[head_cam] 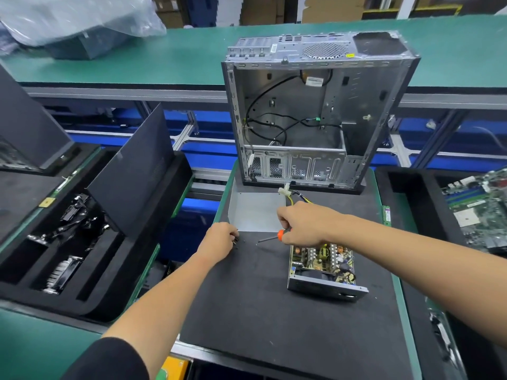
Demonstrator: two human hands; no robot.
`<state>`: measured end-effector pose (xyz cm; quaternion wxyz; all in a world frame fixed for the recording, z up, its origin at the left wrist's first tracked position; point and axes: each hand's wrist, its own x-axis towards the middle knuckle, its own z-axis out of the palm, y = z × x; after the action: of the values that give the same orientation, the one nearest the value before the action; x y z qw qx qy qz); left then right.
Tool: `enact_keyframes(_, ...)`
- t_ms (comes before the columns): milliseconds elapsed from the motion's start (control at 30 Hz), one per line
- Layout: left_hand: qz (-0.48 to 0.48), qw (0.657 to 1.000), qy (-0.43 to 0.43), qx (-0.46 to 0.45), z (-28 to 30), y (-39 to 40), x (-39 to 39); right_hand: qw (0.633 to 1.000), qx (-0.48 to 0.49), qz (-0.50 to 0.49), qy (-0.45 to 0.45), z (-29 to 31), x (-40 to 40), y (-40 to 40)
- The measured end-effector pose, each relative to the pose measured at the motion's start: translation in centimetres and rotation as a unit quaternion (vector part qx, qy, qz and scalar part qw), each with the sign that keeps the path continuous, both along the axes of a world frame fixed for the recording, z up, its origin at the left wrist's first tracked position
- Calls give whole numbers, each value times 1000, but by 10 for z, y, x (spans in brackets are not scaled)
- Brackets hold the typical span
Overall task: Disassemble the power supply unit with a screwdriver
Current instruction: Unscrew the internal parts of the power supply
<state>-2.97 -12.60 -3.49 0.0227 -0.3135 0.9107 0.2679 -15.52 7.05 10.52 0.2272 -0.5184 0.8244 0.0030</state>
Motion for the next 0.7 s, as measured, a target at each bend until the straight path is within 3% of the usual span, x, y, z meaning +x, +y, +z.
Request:
enact_keyframes(133, -1, 999, 36, -18, 12, 1, 6, 1000, -20, 7, 1, 6, -6, -3)
enact_keyframes(267, -72, 992, 97, -35, 24, 13, 9, 999, -37, 41, 4, 14, -9, -5)
enact_keyframes(367, -150, 986, 66, 24, 35, 31, 1, 997, -50, 62, 13, 26, -14, -5)
enact_keyframes(433, -205, 978, 38, 3, 42, 45, -11, 995, -68, 70, 15, 38, -19, -3)
enact_keyframes(567, -286, 955, 67, -28, 57, 73, -41, 993, -76, 78, 36, 60, -30, 13)
enact_keyframes(700, -340, 937, 72, 41, 69, 99, -66, 995, -42, 82, 45, 78, -39, 36)
